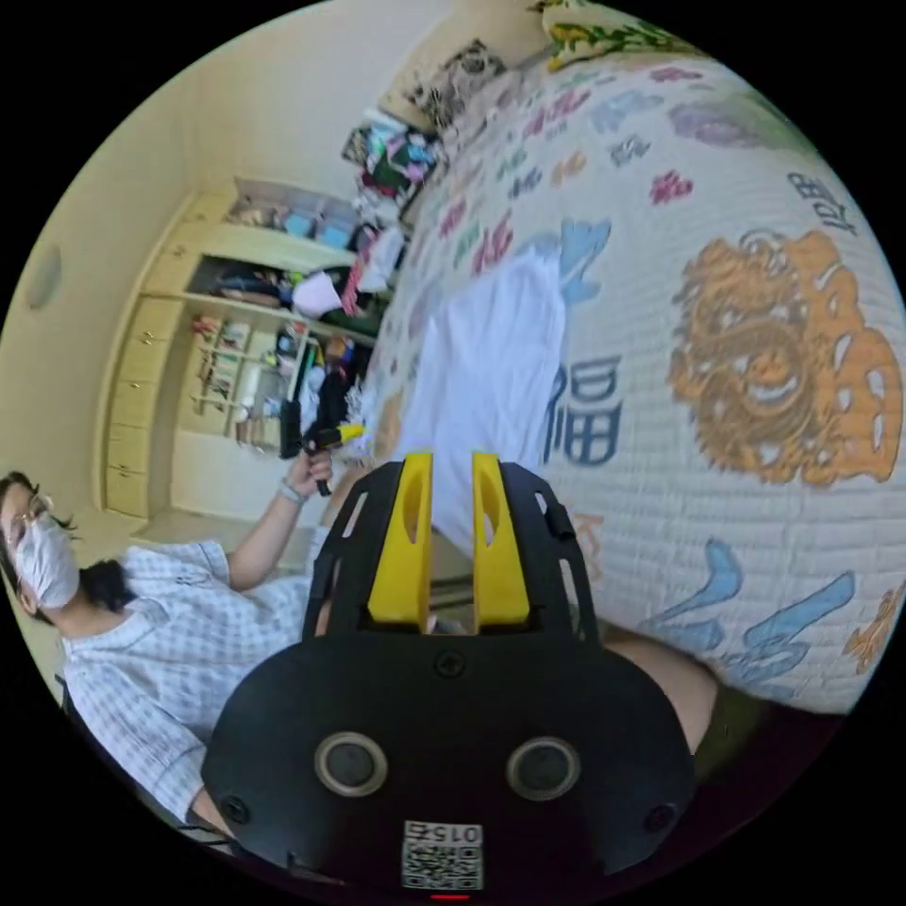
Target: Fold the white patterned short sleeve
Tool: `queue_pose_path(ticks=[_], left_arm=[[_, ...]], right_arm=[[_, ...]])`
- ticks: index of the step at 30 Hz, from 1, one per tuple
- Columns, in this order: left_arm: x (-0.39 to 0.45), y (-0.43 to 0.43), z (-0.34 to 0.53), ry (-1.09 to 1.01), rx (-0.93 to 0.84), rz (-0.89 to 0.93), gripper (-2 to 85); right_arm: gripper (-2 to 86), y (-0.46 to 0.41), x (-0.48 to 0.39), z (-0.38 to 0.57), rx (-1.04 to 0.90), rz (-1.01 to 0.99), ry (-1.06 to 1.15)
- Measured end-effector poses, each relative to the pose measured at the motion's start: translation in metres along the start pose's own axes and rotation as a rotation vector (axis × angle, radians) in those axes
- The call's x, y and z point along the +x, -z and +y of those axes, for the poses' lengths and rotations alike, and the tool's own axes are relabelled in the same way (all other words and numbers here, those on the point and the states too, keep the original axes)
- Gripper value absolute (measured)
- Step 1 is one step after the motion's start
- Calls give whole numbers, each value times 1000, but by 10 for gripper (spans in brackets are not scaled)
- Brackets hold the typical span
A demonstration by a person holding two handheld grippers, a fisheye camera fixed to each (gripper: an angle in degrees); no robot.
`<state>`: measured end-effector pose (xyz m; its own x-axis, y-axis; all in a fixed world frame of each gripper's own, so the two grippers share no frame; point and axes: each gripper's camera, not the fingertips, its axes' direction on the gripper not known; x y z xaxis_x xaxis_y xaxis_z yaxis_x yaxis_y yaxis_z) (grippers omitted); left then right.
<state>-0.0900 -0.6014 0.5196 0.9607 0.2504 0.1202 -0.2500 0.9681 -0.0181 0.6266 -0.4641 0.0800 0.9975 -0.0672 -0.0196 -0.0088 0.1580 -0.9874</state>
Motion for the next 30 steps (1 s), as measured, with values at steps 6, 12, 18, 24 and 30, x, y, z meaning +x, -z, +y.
queue_pose_path(ticks=[6,12,18,24,30], left_arm=[[-72,24,-65,44,99,171,101],[-130,-1,-115,98,83,279,120],[-145,-49,-160,50,36,379,125],[-133,-84,-185,3,-51,428,37],[-92,-59,-190,-223,-44,318,8]], right_arm=[[118,42,44,-39,150,-109,-45],[129,27,72,-85,42,-61,-85],[106,6,83,-119,-8,-195,-50],[58,-25,74,-146,-65,-241,-15],[47,-14,31,-151,-89,-80,149]])
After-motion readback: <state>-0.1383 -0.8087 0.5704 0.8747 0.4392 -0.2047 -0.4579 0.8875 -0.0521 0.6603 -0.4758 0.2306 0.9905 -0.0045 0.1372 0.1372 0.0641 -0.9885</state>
